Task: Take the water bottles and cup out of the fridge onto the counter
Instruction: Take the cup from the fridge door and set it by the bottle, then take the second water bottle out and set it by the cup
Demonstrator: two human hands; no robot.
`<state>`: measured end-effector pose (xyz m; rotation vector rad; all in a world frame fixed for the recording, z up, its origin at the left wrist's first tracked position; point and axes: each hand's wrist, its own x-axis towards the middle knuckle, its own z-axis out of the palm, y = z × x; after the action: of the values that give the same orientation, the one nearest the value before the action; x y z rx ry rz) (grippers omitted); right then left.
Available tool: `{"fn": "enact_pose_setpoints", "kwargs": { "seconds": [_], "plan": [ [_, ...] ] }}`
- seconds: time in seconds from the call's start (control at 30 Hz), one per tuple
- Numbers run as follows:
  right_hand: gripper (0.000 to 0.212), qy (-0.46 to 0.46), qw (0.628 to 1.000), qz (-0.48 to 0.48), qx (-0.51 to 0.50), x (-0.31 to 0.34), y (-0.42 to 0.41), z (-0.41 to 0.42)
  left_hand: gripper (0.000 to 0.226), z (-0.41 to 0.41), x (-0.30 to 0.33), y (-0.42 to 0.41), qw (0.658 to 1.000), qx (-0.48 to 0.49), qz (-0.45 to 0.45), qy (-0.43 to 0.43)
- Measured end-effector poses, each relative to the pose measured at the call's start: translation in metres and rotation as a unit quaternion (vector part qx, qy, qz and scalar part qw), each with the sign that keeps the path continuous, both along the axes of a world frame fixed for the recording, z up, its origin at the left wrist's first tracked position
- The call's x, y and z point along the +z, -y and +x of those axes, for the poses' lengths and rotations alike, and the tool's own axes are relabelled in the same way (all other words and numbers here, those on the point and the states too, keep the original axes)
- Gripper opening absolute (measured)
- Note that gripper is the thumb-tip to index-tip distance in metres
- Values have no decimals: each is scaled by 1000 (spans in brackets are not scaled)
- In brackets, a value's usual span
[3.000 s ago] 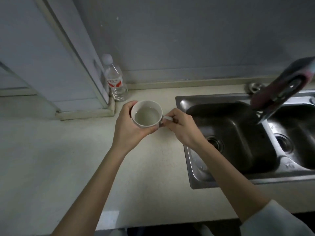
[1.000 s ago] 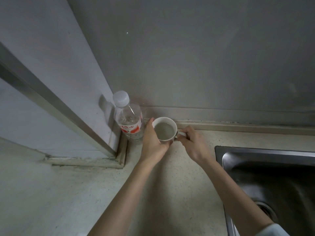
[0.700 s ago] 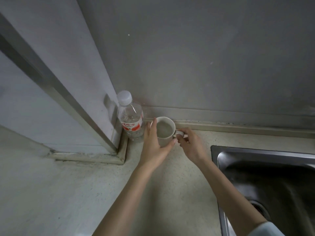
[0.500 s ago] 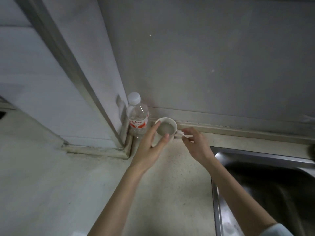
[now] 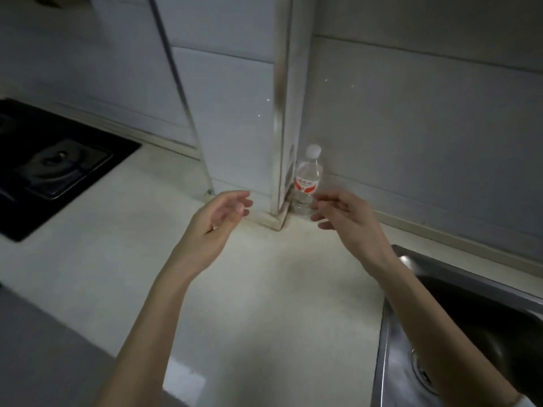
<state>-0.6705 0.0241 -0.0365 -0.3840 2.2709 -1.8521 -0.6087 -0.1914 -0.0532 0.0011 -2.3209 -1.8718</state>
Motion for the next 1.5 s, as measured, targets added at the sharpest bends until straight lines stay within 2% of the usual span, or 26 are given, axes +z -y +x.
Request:
{"fn": "enact_pose_setpoints", "kwargs": {
  "seconds": [0.13, 0.43, 0.63, 0.87, 0.93, 1.07, 1.2, 1.5],
  "plan": [
    [20, 28, 996, -60, 55, 22, 46, 35, 36, 63, 21, 43, 996, 73, 42, -19],
    [23, 65, 977, -81, 187, 41, 158, 117, 44, 207, 44, 152, 963, 234, 118, -55],
    [19, 29, 966, -99, 235, 48, 250, 175, 29, 300, 47, 230, 929, 328, 169, -42],
    [24, 29, 951, -98, 290, 37, 363, 242, 35, 395, 53, 322, 917, 375, 129, -47],
    [24, 38, 948, -98, 300, 33, 391, 259, 30, 416, 53, 344, 909, 393, 128, -47],
    [18, 53, 946, -79, 311, 28, 437, 284, 32, 448, 47, 372, 893, 432, 118, -42],
    [21, 53, 937, -38, 342, 20, 480, 298, 41, 465, 32, 391, 872, 476, 111, -29],
    [20, 62, 902, -27, 426, -7, 597, 307, 40, 476, 5, 462, 808, 564, 170, -24]
  ]
}}
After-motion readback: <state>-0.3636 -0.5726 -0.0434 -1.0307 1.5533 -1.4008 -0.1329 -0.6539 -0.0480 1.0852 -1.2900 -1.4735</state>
